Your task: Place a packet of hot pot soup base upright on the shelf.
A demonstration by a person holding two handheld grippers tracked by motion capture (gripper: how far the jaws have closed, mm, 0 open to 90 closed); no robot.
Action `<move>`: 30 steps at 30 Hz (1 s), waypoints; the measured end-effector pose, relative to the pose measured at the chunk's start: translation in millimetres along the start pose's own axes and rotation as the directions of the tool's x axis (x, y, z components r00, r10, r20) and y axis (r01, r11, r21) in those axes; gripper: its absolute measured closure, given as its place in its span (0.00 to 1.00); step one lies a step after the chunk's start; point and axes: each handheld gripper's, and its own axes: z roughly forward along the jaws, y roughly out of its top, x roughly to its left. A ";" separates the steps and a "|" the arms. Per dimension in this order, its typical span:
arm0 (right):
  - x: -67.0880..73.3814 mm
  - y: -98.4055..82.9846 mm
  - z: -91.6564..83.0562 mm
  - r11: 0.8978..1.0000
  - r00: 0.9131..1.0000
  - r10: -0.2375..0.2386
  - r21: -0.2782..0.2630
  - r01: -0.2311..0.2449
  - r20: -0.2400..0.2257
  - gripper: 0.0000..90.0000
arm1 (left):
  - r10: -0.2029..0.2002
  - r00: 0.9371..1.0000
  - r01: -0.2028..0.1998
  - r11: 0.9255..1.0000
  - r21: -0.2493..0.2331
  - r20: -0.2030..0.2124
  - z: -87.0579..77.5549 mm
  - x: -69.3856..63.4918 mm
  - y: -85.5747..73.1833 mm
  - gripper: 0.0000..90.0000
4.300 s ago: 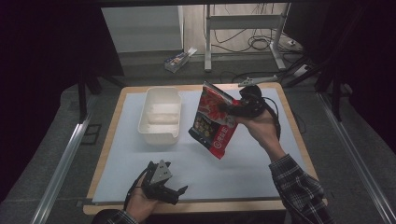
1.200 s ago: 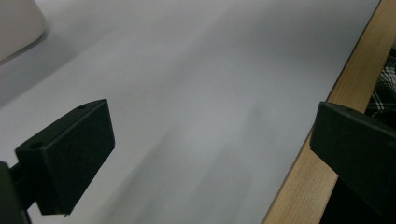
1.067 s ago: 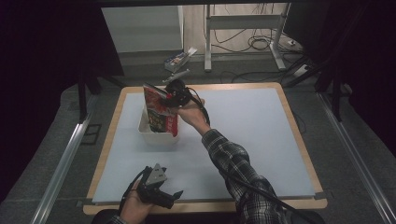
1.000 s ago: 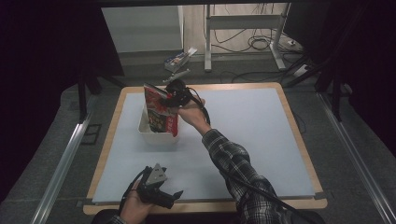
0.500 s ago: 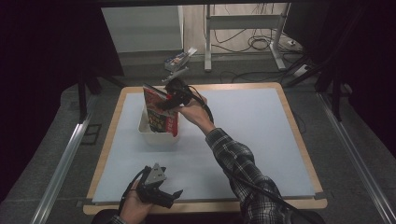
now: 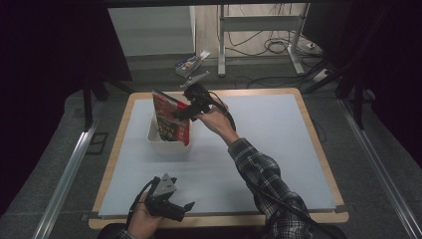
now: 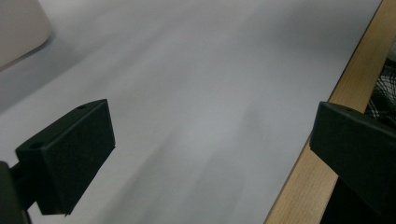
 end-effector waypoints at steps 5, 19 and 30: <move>1.6 -1.6 -8.8 1.000 1.000 -0.012 -0.001 0.012 -0.001 0.03 | -0.005 1.000 0.005 1.000 -0.011 0.005 -0.5 0.5 0.0 0.00; 6.0 -12.4 -23.7 0.998 0.999 -0.049 0.034 0.048 0.010 0.01 | -0.002 1.000 0.003 1.000 -0.023 0.013 -1.0 0.6 0.1 0.00; 8.1 -22.2 -35.0 0.998 0.999 -0.051 0.039 0.050 0.020 0.00 | 0.001 1.000 0.000 1.000 -0.025 0.016 -0.7 0.5 0.0 0.00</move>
